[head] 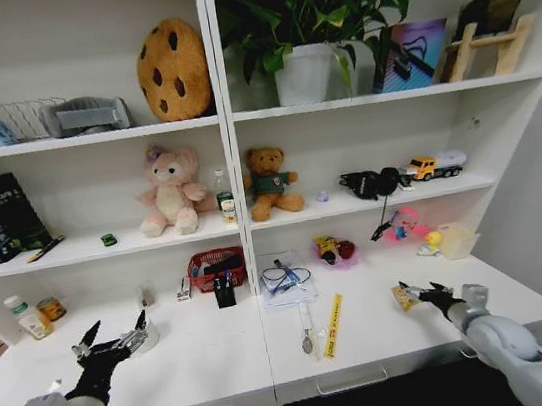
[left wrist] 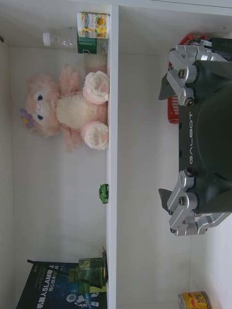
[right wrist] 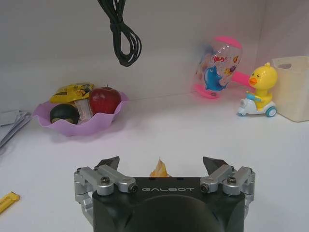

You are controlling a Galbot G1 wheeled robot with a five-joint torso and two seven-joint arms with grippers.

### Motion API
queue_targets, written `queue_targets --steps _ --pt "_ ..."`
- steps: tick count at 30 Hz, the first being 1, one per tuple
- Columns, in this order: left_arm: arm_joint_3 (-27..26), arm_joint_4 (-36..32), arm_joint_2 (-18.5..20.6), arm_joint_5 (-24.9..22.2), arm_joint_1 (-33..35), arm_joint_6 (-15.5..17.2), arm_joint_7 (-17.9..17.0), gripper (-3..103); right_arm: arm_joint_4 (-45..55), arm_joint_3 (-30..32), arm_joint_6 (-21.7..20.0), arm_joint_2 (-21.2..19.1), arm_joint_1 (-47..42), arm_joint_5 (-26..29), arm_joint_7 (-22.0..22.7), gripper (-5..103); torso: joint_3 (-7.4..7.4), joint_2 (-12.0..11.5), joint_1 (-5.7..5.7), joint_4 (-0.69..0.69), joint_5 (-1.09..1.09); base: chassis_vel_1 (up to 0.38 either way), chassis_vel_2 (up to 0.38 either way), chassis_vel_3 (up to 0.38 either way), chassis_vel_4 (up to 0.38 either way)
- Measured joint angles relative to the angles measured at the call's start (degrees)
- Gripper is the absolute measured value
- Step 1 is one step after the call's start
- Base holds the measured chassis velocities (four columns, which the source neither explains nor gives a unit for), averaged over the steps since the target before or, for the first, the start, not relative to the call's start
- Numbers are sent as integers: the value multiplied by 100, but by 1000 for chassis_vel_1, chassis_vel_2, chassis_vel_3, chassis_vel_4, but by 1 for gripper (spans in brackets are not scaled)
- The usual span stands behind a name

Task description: Organize the objects on the table.

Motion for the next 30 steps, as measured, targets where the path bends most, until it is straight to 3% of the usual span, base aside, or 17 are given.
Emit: queue_targets --steps 7,9,11,16,17,21,23,26,30 --pt "0 0 1 0 0 0 1 100 -180 -187 -14 86 105 -38 32 77 0 0 0 -2 -1 0 0 0 0" --pt "0 0 0 0 0 0 2 100 -269 -252 -8 105 169 -53 31 60 0 0 0 -2 0 0 0 0 0" --pt "0 0 0 0 0 0 2 100 -287 -268 -2 109 192 -59 36 60 0 0 0 -2 -1 0 0 0 0" --pt "0 0 0 0 0 0 4 100 -366 -308 29 125 314 -128 62 44 0 0 0 -1 0 0 0 0 0" --pt "0 0 0 0 0 0 4 100 -419 -322 40 126 358 -166 60 32 0 0 0 -1 -1 0 0 0 0" --pt "0 0 0 0 0 0 5 100 -491 -379 48 125 408 -169 35 22 0 0 0 -1 0 0 0 0 0" --pt "0 0 0 0 0 0 5 100 -510 -400 35 118 431 -130 3 11 0 0 0 -1 0 0 0 0 0" --pt "0 0 0 0 0 0 5 100 -534 -422 38 107 481 -119 -28 2 0 0 0 -2 0 0 0 0 0" --pt "0 0 1 0 0 0 5 100 -536 -449 54 80 582 -86 -86 1 0 0 0 -3 1 0 0 0 0"
